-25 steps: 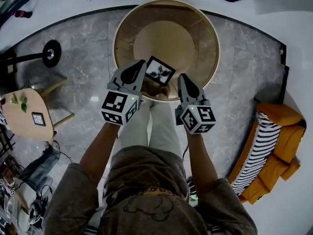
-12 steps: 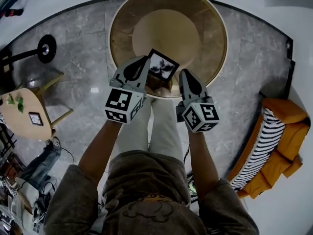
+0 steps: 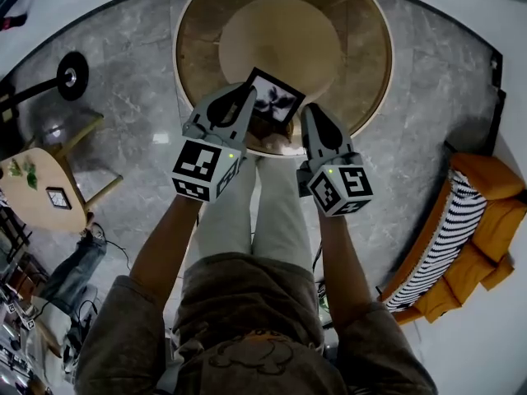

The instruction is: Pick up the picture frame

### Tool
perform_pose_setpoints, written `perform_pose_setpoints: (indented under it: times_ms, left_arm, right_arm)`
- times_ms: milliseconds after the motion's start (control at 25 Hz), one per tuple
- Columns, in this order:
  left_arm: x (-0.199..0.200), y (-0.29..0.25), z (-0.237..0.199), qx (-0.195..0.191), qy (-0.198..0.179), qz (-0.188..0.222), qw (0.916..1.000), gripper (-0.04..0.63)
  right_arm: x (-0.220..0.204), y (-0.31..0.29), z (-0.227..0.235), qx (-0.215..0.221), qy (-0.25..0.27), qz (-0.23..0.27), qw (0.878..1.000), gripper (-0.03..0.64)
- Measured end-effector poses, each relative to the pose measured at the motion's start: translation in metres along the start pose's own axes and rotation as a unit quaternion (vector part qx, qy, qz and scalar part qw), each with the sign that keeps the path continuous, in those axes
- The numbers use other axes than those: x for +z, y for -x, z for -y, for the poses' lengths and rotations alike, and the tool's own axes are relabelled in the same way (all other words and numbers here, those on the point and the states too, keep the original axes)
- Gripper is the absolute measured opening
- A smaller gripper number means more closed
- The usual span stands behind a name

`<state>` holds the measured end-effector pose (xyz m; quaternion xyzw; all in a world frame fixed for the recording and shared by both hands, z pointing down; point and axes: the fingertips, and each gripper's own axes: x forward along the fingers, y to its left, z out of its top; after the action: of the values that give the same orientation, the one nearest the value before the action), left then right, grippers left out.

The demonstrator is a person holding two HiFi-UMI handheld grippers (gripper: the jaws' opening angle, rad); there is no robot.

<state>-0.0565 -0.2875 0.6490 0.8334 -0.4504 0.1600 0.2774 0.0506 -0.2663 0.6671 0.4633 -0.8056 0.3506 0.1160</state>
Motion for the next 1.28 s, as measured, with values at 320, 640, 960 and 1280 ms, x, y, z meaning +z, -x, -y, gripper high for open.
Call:
perform_pose_setpoints:
  times_ms: [320, 640, 960, 1280]
  left_arm:
    - [-0.014, -0.014, -0.003, 0.006, 0.011, 0.006, 0.9999, 0.224]
    - [-0.036, -0.016, -0.012, 0.024, 0.013, -0.02, 0.9994, 0.222]
    - [-0.058, -0.026, -0.018, 0.024, 0.022, -0.045, 0.9985, 0.215]
    - [-0.096, -0.044, -0.031, 0.028, 0.03, -0.079, 0.996, 0.204]
  right_arm:
    - [-0.022, -0.005, 0.0, 0.021, -0.006, -0.027, 0.999, 0.196]
    - [-0.039, -0.01, 0.009, 0.003, -0.018, -0.048, 0.999, 0.196]
    - [-0.062, -0.019, 0.024, -0.014, -0.028, -0.072, 0.997, 0.196]
    - [-0.103, -0.037, 0.045, -0.042, -0.051, -0.106, 0.992, 0.196]
